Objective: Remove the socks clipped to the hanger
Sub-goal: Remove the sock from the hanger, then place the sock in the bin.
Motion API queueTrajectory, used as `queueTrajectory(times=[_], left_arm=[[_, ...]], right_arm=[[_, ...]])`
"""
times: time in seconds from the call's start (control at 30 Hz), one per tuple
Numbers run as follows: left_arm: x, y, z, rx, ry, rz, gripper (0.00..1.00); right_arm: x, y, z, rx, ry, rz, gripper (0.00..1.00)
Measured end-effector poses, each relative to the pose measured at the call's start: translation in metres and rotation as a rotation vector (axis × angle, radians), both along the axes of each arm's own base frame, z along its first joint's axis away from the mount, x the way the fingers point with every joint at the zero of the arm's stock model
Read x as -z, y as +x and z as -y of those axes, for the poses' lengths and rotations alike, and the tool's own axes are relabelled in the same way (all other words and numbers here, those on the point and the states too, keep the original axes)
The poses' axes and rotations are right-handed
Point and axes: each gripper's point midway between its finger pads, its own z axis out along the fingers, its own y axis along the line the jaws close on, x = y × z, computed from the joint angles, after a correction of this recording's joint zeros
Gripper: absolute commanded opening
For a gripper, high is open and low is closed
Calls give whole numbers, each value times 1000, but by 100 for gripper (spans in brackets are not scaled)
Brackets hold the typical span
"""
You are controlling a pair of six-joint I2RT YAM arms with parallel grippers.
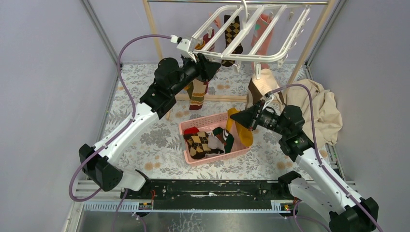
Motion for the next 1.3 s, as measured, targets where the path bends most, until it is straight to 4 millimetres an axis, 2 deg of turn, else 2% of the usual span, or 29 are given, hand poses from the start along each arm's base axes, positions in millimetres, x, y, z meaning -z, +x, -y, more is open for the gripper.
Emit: queueTrajectory(times=[0.1,0.2,0.5,0.63,0.7,0.83,0.9,0.93,1.03,1.1,1.2,1.3], left_arm=[[1,-1,-1,0,1,-2,68],[5,-3,-1,2,0,-13,75],[39,-13,-5,15,25,-78,78],[52,-23,-7,26,35,-99,78],[55,-29,-9,31,37,-102,79],[60,-40,-14,35,35,-109,81],[63,-45,-17,37,36,-111,81],[64,-47,-18,37,35,-111,81],[65,-51,-23,26,37,-113,83],[64,-52,-27,9,37,-115,98],[63,-54,-37,-31,33,-123,99],[66,-57,-50,-85,40,-142,99]], right_arm=[[-1,-7,1,-19,0,7,0],[9,-13,2,-29,-6,-6,0],[68,-15,3,-25,-56,-142,1],[98,-11,3,-11,-87,-224,16],[113,-6,3,7,-107,-270,30],[130,3,5,54,-139,-319,46],[136,8,8,85,-154,-332,60],[139,9,10,97,-161,-338,64],[143,13,14,135,-177,-345,69],[145,15,17,157,-186,-350,72],[139,16,20,182,-183,-331,73],[126,17,20,188,-160,-292,73]])
